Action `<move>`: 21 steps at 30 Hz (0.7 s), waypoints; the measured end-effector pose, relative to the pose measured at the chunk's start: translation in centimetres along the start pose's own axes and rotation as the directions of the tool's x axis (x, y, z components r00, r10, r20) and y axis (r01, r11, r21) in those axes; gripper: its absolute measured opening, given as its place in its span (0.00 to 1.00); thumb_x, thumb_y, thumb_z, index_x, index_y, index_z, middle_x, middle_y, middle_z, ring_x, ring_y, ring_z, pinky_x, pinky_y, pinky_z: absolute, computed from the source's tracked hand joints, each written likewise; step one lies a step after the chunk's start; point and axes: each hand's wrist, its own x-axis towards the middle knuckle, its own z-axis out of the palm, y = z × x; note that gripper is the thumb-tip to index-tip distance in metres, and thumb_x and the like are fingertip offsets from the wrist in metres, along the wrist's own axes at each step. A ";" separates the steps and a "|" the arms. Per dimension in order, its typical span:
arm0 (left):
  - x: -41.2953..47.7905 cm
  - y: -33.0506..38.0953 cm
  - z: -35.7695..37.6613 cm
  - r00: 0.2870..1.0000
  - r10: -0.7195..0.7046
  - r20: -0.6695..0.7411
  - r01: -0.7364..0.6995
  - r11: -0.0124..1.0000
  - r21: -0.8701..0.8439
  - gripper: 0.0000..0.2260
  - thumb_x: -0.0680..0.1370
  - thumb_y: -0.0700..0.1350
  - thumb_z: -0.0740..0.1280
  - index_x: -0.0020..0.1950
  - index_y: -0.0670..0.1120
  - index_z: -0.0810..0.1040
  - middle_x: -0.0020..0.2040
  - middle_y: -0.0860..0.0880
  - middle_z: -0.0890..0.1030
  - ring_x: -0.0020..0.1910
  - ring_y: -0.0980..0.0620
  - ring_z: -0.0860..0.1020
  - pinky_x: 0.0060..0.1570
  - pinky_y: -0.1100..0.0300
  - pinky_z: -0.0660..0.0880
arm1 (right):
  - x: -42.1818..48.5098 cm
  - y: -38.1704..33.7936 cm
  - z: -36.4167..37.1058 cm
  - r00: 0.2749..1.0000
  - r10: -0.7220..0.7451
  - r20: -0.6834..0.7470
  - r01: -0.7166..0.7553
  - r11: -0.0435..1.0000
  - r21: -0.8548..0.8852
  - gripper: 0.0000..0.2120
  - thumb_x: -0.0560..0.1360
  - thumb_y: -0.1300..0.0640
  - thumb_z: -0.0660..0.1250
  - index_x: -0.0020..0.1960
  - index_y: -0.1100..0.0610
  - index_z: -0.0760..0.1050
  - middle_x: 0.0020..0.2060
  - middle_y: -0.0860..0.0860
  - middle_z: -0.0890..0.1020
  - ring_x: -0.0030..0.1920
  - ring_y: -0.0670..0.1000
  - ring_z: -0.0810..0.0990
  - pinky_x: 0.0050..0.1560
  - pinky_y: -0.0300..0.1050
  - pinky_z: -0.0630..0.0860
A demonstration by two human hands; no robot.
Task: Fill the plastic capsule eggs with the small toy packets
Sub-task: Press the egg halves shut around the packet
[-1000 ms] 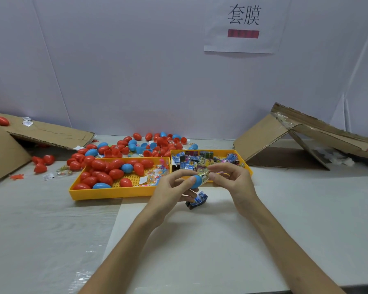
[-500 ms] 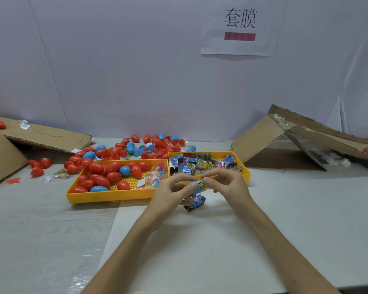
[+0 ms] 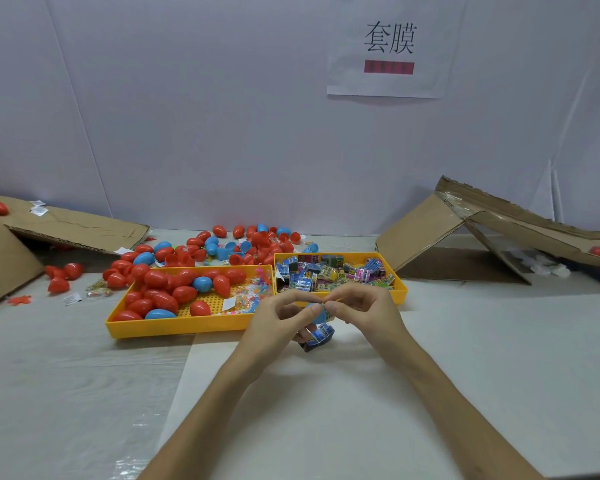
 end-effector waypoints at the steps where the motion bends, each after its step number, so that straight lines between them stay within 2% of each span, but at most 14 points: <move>1: 0.0 0.0 0.0 1.000 0.001 0.000 -0.001 1.000 0.002 0.06 0.79 0.48 0.71 0.54 0.50 0.85 0.39 0.47 0.85 0.36 0.51 0.83 0.43 0.54 0.84 | 0.0 0.0 0.0 1.000 -0.001 0.000 0.001 1.000 -0.005 0.05 0.74 0.65 0.74 0.45 0.56 0.85 0.38 0.47 0.85 0.38 0.43 0.82 0.39 0.35 0.77; 8: -0.1 0.2 0.1 1.000 0.015 -0.014 -0.015 1.000 -0.020 0.08 0.78 0.50 0.71 0.55 0.50 0.83 0.38 0.44 0.85 0.36 0.50 0.82 0.40 0.58 0.82 | 0.1 -0.2 0.0 1.000 -0.012 -0.012 0.012 1.000 -0.004 0.04 0.74 0.64 0.74 0.45 0.56 0.84 0.38 0.47 0.85 0.38 0.43 0.81 0.38 0.34 0.76; 11: -0.1 0.4 0.1 0.999 0.025 -0.029 -0.025 0.999 -0.028 0.13 0.73 0.55 0.70 0.53 0.49 0.82 0.37 0.46 0.84 0.35 0.51 0.82 0.39 0.59 0.81 | 0.1 -0.3 0.0 1.000 -0.011 -0.027 0.012 1.000 0.015 0.08 0.74 0.64 0.74 0.43 0.51 0.85 0.39 0.48 0.85 0.37 0.43 0.80 0.37 0.34 0.75; 15: -0.1 0.3 0.0 0.998 0.034 -0.046 -0.035 0.999 -0.021 0.14 0.72 0.57 0.70 0.51 0.50 0.81 0.37 0.46 0.84 0.34 0.52 0.82 0.37 0.62 0.80 | 0.1 -0.5 0.1 0.999 -0.001 -0.041 0.001 1.000 0.002 0.12 0.74 0.62 0.74 0.42 0.44 0.86 0.40 0.47 0.85 0.39 0.43 0.81 0.38 0.35 0.76; 18: 0.0 0.3 0.0 0.998 0.042 -0.043 -0.042 0.999 -0.012 0.14 0.72 0.57 0.70 0.51 0.50 0.82 0.37 0.47 0.85 0.35 0.53 0.82 0.37 0.62 0.79 | 0.0 -0.6 0.1 0.999 -0.005 -0.034 0.005 1.000 0.004 0.12 0.74 0.62 0.74 0.42 0.45 0.86 0.39 0.47 0.85 0.39 0.43 0.82 0.38 0.35 0.76; 21: -0.1 0.3 0.0 0.998 0.044 -0.040 -0.045 0.999 -0.016 0.14 0.72 0.56 0.71 0.52 0.50 0.82 0.38 0.46 0.85 0.35 0.52 0.82 0.37 0.62 0.79 | 0.0 -0.6 0.0 1.000 -0.009 -0.029 0.009 1.000 0.015 0.09 0.74 0.64 0.74 0.43 0.50 0.85 0.39 0.47 0.85 0.39 0.43 0.82 0.38 0.34 0.76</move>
